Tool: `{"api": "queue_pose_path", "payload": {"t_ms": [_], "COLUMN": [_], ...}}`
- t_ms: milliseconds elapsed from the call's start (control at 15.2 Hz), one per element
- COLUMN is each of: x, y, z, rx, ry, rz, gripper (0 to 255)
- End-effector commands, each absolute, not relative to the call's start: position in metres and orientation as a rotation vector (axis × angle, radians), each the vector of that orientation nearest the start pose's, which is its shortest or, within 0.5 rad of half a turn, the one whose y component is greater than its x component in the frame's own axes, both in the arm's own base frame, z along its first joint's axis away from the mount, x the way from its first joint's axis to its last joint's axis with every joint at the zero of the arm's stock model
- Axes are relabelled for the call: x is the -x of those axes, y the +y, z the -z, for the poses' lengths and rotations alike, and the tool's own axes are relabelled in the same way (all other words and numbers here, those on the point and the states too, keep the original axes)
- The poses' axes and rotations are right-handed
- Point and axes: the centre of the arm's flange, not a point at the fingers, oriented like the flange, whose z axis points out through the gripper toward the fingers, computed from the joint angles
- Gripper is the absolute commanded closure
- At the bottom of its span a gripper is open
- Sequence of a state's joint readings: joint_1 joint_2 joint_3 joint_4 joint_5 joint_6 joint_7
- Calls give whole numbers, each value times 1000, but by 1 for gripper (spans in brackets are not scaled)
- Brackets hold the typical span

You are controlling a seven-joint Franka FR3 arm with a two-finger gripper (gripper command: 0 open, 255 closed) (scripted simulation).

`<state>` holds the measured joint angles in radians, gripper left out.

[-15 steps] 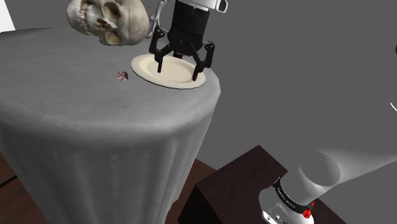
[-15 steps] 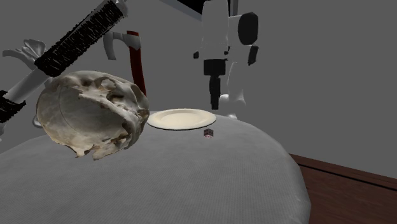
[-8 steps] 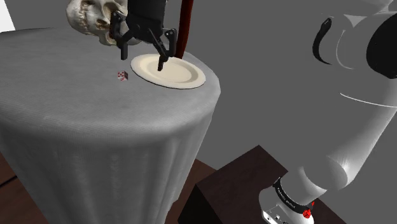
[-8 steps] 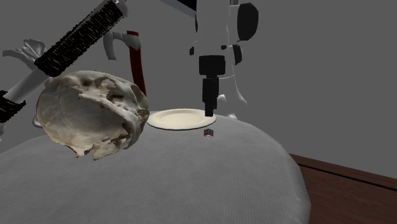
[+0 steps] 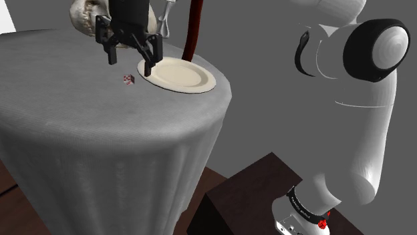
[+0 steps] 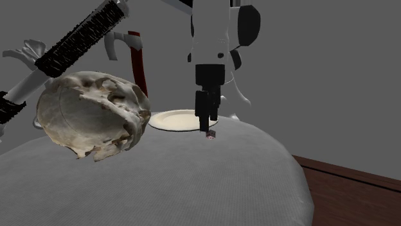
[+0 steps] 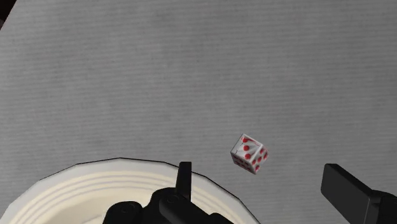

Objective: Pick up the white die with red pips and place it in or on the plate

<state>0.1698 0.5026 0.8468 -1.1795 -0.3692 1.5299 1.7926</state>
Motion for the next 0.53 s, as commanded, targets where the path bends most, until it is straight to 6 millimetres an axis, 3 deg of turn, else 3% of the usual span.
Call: {"api": "queue_pose_path", "payload": {"t_ms": [0,462], "x": [-489,-489], "y": [455,455], "z": [-559,-551], "rx": [2858,2858], "ry": [1308,1308], "rz": [-1,-1], "gripper": [0,0]}}
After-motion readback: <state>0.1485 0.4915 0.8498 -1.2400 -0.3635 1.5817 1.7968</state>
